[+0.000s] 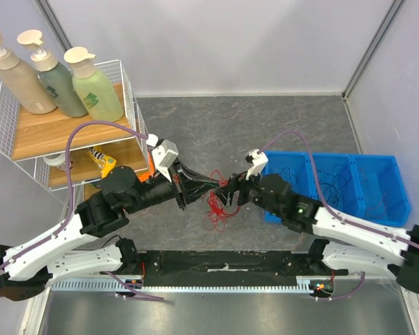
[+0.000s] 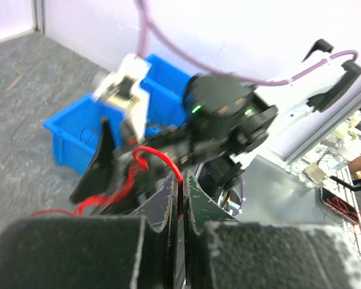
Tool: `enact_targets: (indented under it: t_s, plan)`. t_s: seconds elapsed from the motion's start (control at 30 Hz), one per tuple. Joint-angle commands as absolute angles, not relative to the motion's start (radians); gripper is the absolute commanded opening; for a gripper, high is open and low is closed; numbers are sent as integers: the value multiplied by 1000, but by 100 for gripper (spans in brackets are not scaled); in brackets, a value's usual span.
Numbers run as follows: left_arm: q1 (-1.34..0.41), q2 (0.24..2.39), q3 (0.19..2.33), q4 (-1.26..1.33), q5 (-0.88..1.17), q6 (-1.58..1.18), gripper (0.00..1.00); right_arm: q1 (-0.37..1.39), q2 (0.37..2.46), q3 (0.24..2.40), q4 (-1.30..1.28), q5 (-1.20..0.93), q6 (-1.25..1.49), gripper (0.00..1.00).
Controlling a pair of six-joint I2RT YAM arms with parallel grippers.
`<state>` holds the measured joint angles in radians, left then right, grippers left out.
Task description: Untangle the cables
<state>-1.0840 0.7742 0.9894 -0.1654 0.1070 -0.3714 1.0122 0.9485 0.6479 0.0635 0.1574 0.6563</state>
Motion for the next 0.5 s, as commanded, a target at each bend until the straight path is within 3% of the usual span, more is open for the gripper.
enact_targets:
  t_s: [0.0,0.23,0.47]
  plan:
    - [-1086,781,1090,-63,201,-296,2,1014,1099,669,109,242,762,81]
    - [-1085,844,1328,-132,117,-158,2,1014,1196,618,80,327,793,77]
    - [-1083,914,1561,-183,-72,-63,2,1005,1261,626,14,448,735,80]
